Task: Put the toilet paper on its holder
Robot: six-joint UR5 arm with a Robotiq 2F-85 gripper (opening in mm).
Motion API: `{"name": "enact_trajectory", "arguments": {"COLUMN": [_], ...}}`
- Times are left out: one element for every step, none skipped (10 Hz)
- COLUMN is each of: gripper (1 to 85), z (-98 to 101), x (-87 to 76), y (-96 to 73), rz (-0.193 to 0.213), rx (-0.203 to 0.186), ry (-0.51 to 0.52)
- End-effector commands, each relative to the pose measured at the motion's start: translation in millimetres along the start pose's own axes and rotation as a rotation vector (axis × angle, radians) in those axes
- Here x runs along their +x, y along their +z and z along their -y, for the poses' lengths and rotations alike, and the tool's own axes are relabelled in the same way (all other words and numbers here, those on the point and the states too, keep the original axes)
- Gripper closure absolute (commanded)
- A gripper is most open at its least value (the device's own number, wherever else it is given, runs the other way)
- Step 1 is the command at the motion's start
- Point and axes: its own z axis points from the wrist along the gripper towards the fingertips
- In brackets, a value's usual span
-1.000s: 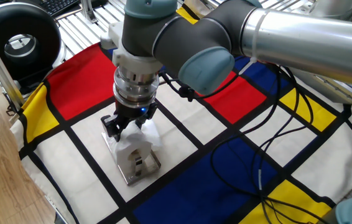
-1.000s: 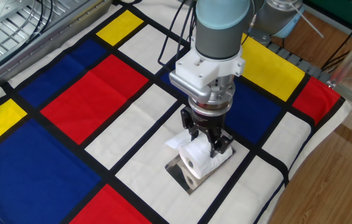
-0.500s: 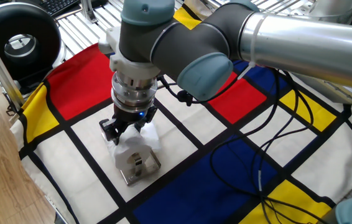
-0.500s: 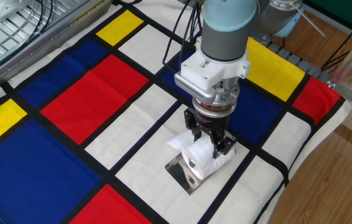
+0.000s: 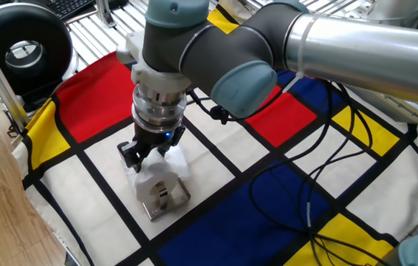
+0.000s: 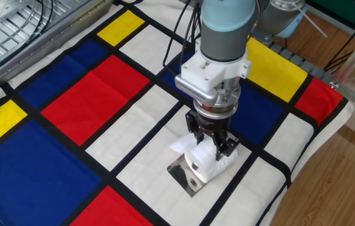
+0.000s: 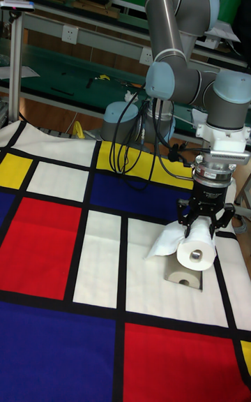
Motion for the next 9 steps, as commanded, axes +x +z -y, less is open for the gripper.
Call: {"name": "enact_trajectory", "arguments": {"gripper": [29.7, 27.0, 23.3, 22.3, 20.7, 19.7, 19.7, 19.7, 19.3], "z": [-4.4, -4.1, -4.0, -4.6, -4.8, -4.5, -3.2, -0.4, 0.9], "x": [-2.2, -3.2, -4.2, -4.2, -4.8, -5.0, -6.2, -7.7, -8.0], "y": [-2.5, -2.6, -2.8, -3.1, -3.6, -3.5, -3.1, -3.2, -4.1], "rz": [-0.001, 0.002, 0.005, 0.005, 0.006, 0.006, 0.008, 0.008, 0.006], "rx": [-0.027, -0.027, -0.027, -0.030, -0.033, -0.033, -0.031, -0.031, -0.033], "ry": [-0.017, -0.023, -0.030, -0.033, -0.036, -0.037, -0.040, -0.045, -0.049]}}
